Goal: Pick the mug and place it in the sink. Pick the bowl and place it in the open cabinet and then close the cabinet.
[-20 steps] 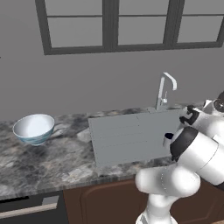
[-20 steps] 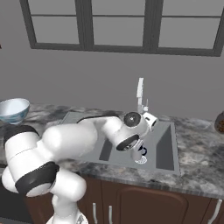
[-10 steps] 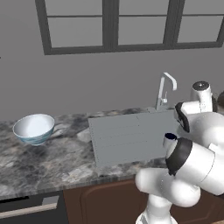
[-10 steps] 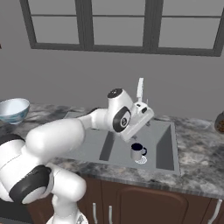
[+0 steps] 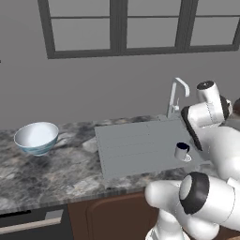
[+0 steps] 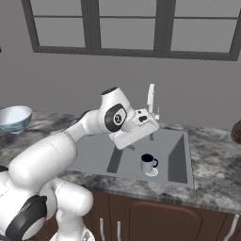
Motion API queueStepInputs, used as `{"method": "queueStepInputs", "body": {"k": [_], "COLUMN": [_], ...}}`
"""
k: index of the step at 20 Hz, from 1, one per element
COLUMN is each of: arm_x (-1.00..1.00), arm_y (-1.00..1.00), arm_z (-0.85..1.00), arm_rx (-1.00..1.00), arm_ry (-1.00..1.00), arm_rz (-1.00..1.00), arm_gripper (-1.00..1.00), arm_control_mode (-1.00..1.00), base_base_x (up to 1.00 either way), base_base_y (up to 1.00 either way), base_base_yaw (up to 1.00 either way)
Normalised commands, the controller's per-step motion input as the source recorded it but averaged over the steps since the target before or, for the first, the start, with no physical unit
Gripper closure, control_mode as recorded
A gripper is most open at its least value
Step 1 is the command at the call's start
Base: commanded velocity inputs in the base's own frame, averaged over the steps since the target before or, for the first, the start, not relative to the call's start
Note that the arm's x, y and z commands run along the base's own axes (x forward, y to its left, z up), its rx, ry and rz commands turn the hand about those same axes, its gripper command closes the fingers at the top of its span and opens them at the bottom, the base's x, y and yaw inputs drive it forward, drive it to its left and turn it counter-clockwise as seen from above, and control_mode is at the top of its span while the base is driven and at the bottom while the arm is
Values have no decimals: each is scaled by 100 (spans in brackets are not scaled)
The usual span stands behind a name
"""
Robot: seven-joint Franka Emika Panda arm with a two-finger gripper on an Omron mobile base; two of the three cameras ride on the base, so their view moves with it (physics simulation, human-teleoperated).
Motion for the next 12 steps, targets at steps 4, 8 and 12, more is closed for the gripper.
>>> {"method": "queueStepInputs", "body": {"k": [4,8,12], "arm_x": [-2,0,-6], "arm_y": [63,78,83], "arm_z": [4,0,-2], "arm_rx": [-2,-5,-5], "arm_ry": [-22,-29,-36], "arm_rz": [-32,-26,-19], "arm_gripper": [-100,-100,-100], "arm_control_mode": [-100,-100,-100], "base_base_x": [0,0,0], "base_base_y": [0,0,0], "base_base_yaw": [0,0,0]}}
